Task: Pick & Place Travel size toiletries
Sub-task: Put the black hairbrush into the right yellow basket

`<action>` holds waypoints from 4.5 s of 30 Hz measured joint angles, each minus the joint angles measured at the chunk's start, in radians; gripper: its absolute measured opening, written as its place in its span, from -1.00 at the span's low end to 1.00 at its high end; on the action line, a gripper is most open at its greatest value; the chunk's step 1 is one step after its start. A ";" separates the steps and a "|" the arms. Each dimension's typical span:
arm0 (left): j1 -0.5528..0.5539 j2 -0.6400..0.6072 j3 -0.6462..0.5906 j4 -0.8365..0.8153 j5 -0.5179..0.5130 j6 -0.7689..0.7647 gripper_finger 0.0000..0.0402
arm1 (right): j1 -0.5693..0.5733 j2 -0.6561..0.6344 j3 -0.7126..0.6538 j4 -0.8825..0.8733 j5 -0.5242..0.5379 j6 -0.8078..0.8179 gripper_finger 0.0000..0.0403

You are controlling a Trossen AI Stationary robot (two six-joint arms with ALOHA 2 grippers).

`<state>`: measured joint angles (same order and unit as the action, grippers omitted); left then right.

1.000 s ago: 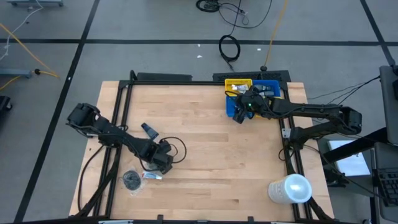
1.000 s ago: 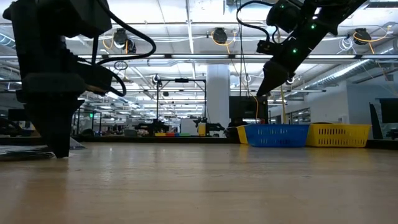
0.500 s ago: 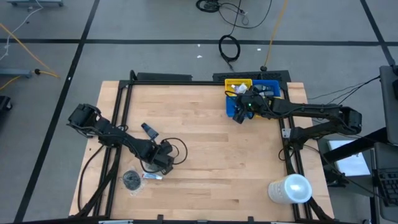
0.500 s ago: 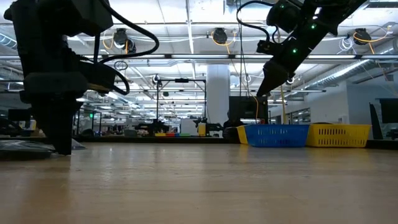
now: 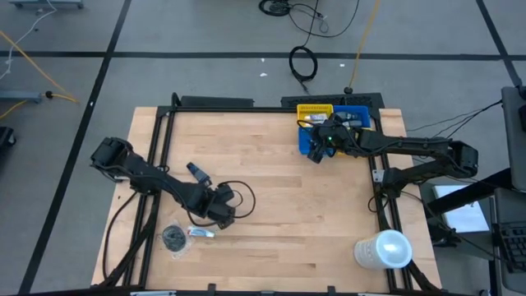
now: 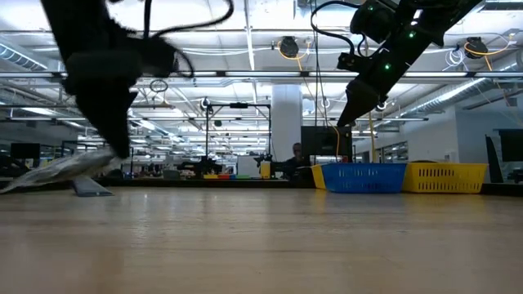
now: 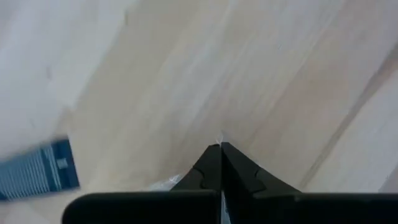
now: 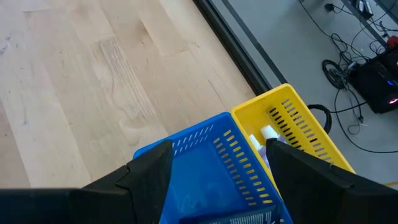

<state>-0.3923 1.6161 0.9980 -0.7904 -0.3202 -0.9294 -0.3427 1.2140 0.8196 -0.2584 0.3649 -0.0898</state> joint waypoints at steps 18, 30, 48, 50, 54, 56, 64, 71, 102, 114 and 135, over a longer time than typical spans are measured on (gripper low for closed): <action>0.124 -0.004 0.325 0.083 -0.482 0.444 -1.00 | 0.000 0.000 0.000 0.013 -0.069 0.001 0.26; 0.239 -0.005 0.337 0.541 -0.436 0.855 -1.00 | 0.019 0.000 0.000 0.110 -0.315 0.014 0.26; 0.351 -0.005 0.337 0.766 0.272 1.132 -1.00 | 0.184 -0.013 0.000 0.216 -0.422 -0.081 0.26; 0.365 -0.005 0.337 0.767 0.390 1.143 -1.00 | 0.195 -0.025 0.000 0.237 -0.422 -0.093 0.26; 0.392 -0.005 0.337 0.789 0.613 1.160 -1.00 | 0.218 -0.060 0.000 0.264 -0.423 -0.134 0.26; 0.405 -0.005 0.337 0.802 0.680 1.156 -1.00 | 0.230 -0.076 0.000 0.284 -0.454 -0.142 0.26; 0.434 -0.005 0.337 0.823 0.774 1.153 -1.00 | 0.257 -0.112 0.000 0.387 -0.633 -0.162 0.26; 0.429 -0.005 0.337 0.846 0.809 1.136 -1.00 | 0.257 -0.104 0.000 0.435 -0.615 -0.164 0.26; 0.432 0.014 0.337 0.879 0.788 1.131 -1.00 | 0.312 -0.028 0.000 0.519 -0.685 -0.184 -0.84; 0.438 -0.003 0.337 0.803 0.739 1.078 -0.81 | 0.311 -0.062 0.000 0.407 -0.595 -0.211 -0.90; 0.443 -0.097 0.336 0.536 0.449 0.903 -0.71 | 0.167 -0.325 0.000 -0.460 0.129 -0.056 -0.90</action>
<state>0.0505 1.5192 1.3338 -0.2540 0.1291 -0.0262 -0.1759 0.8886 0.8200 -0.7189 0.4934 -0.1459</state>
